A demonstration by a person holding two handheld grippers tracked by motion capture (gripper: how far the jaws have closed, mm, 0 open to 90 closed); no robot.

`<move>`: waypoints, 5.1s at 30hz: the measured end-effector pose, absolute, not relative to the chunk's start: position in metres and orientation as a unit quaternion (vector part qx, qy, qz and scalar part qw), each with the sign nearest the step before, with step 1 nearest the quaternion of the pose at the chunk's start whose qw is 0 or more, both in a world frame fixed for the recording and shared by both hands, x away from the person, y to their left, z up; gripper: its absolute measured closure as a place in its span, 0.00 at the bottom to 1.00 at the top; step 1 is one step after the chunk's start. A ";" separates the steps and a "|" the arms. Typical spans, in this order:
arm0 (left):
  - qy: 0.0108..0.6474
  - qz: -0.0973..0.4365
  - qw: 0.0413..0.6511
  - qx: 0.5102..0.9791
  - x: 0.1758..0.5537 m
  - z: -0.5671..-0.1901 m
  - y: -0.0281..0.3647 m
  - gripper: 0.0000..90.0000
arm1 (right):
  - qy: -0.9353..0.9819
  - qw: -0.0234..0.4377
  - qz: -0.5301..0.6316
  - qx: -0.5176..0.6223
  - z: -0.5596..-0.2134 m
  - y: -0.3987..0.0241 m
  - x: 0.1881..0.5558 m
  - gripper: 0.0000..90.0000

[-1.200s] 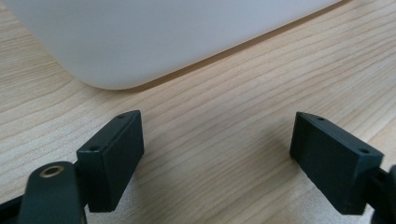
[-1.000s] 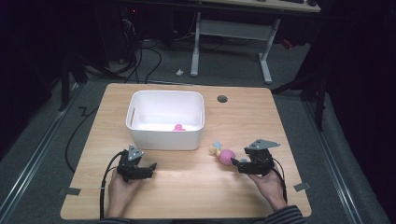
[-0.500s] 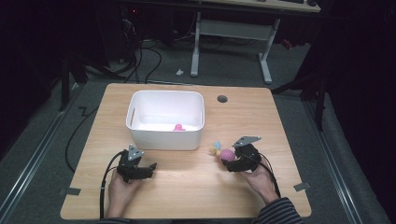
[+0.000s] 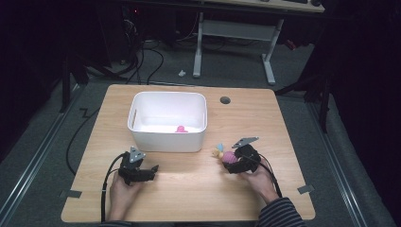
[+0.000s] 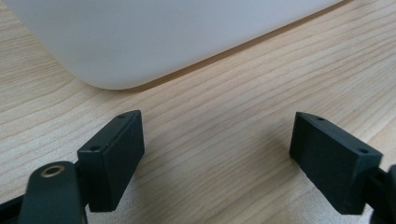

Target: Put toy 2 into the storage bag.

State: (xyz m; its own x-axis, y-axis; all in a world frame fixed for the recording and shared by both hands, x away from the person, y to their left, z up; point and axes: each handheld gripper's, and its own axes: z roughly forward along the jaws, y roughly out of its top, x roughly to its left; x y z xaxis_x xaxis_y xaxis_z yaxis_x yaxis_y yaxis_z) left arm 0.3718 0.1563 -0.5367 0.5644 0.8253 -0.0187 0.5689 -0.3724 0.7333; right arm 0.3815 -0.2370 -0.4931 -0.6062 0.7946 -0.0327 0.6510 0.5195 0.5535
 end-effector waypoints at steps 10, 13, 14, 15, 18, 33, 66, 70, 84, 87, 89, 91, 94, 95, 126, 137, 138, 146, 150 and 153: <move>0.431 0.179 0.358 0.809 0.372 -0.537 0.156 0.20 | 0.868 0.154 0.242 0.405 -0.495 -0.234 0.379 0.37; 0.431 0.179 0.358 0.809 0.372 -0.537 0.156 0.20 | 0.868 0.150 0.247 0.404 -0.493 -0.235 0.377 0.37; 0.430 0.178 0.358 0.810 0.372 -0.537 0.156 0.20 | 0.868 0.150 0.250 0.402 -0.492 -0.236 0.377 0.37; 0.428 0.176 0.357 0.811 0.372 -0.537 0.156 0.19 | 0.867 0.149 0.254 0.402 -0.491 -0.236 0.376 0.37; 0.427 0.177 0.357 0.812 0.372 -0.537 0.156 0.18 | 0.864 0.147 0.264 0.402 -0.486 -0.239 0.373 0.37; 0.424 0.174 0.357 0.814 0.373 -0.537 0.156 0.16 | 0.852 0.129 0.315 0.398 -0.464 -0.254 0.360 0.37; 0.427 0.177 0.354 0.813 0.373 -0.537 0.155 0.15 | 0.856 0.126 0.356 0.354 -0.409 -0.251 0.366 0.37; 0.427 0.177 0.354 0.813 0.373 -0.537 0.155 0.15 | 0.857 0.127 0.357 0.349 -0.401 -0.250 0.368 0.37; 0.427 0.177 0.354 0.813 0.373 -0.537 0.155 0.15 | 0.860 0.129 0.370 0.327 -0.378 -0.238 0.376 0.37; 0.427 0.178 0.354 0.813 0.373 -0.537 0.155 0.15 | 0.862 0.127 0.370 0.322 -0.374 -0.235 0.378 0.38; 0.427 0.178 0.354 0.813 0.373 -0.537 0.155 0.15 | 0.864 0.127 0.369 0.319 -0.371 -0.234 0.380 0.38; 0.427 0.178 0.354 0.813 0.373 -0.537 0.155 0.15 | 0.864 0.128 0.369 0.316 -0.367 -0.233 0.381 0.38; 0.427 0.178 0.354 0.813 0.373 -0.537 0.155 0.15 | 0.864 0.129 0.371 0.314 -0.362 -0.231 0.384 0.38; 0.427 0.178 0.354 0.813 0.373 -0.537 0.155 0.15 | 0.865 0.130 0.370 0.313 -0.360 -0.230 0.384 0.38; 0.428 0.176 0.356 0.812 0.373 -0.537 0.156 0.16 | 0.876 0.130 0.371 0.278 -0.328 -0.183 0.424 0.37; 0.428 0.177 0.356 0.812 0.373 -0.537 0.156 0.16 | 0.876 0.132 0.372 0.278 -0.320 -0.165 0.443 0.37; 0.428 0.177 0.356 0.811 0.373 -0.537 0.156 0.16 | 0.875 0.132 0.374 0.278 -0.320 -0.163 0.444 0.37; 0.429 0.177 0.356 0.811 0.373 -0.537 0.156 0.16 | 0.876 0.132 0.373 0.276 -0.319 -0.149 0.455 0.37; 0.429 0.177 0.356 0.811 0.373 -0.537 0.156 0.16 | 0.878 0.131 0.371 0.272 -0.319 -0.141 0.459 0.37; 0.429 0.177 0.356 0.811 0.373 -0.537 0.156 0.16 | 0.879 0.131 0.370 0.270 -0.319 -0.136 0.461 0.37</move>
